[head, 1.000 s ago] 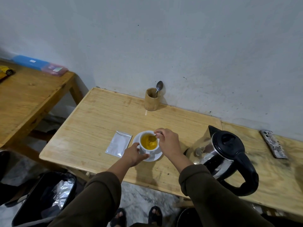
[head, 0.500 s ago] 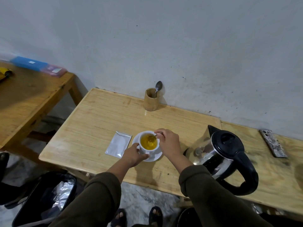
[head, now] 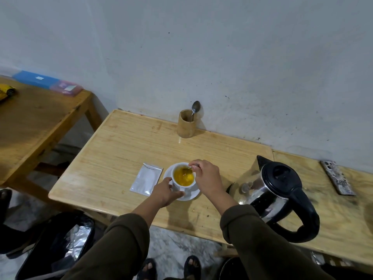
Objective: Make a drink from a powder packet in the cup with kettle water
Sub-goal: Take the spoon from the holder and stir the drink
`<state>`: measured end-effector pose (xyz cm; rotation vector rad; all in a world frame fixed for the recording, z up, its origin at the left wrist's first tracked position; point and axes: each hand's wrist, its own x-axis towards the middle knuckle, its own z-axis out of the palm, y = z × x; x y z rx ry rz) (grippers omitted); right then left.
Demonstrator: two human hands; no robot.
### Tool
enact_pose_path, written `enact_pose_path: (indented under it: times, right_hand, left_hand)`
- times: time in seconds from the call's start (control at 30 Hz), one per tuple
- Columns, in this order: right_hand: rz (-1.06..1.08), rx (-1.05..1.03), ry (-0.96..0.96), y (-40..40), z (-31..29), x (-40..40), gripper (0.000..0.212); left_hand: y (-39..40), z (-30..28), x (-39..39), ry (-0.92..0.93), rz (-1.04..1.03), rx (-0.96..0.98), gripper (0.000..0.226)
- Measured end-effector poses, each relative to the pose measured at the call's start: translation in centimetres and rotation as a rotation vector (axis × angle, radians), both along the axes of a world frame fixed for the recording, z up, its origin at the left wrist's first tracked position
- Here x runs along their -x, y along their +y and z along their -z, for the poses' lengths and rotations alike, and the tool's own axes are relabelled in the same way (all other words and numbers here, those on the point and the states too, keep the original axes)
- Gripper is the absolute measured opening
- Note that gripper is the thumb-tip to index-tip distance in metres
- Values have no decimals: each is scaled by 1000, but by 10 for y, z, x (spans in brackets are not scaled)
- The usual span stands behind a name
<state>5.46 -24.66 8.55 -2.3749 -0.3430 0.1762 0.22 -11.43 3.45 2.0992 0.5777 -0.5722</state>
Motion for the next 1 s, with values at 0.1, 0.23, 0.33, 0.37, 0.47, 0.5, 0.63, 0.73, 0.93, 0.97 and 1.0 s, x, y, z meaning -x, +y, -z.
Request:
enact_pose_path:
  times: [0.1, 0.23, 0.33, 0.37, 0.47, 0.5, 0.63, 0.73, 0.93, 0.97, 1.0]
  right_hand:
    - [-20, -52, 14, 2, 0, 4, 21]
    - [-7, -90, 88, 3, -3, 4, 17]
    - [-8, -71, 93, 2, -4, 0, 17]
    - [-9, -49, 73, 2, -4, -2, 17]
    - [-20, 4, -4, 1, -1, -2, 20]
    - [-22, 4, -16, 1, -1, -2, 21]
    - [-47, -50, 26, 3, -1, 5, 21]
    - [-40, -79, 83, 3, -3, 5, 18]
    - [-48, -3, 49, 1, -4, -6, 19]
    - [-42, 8, 37, 0, -3, -7, 20]
    - [-40, 12, 33, 0, -1, -6, 21]
  left_hand:
    - [0, 0, 0, 4, -8, 0, 81]
    - [1, 0, 0, 5, -7, 5, 80]
    - [1, 0, -1, 9, -8, 9, 81]
    - [1, 0, -1, 9, -7, 8, 81]
    - [1, 0, -1, 12, 4, 1, 81]
    - [1, 0, -1, 13, 7, -1, 81]
    - [1, -1, -2, 12, 13, -5, 81]
    - [1, -1, -1, 15, 6, 4, 82]
    - [1, -1, -2, 18, 9, 9, 82]
    - [1, -1, -2, 18, 11, 7, 82]
    - [1, -1, -1, 19, 12, 5, 83]
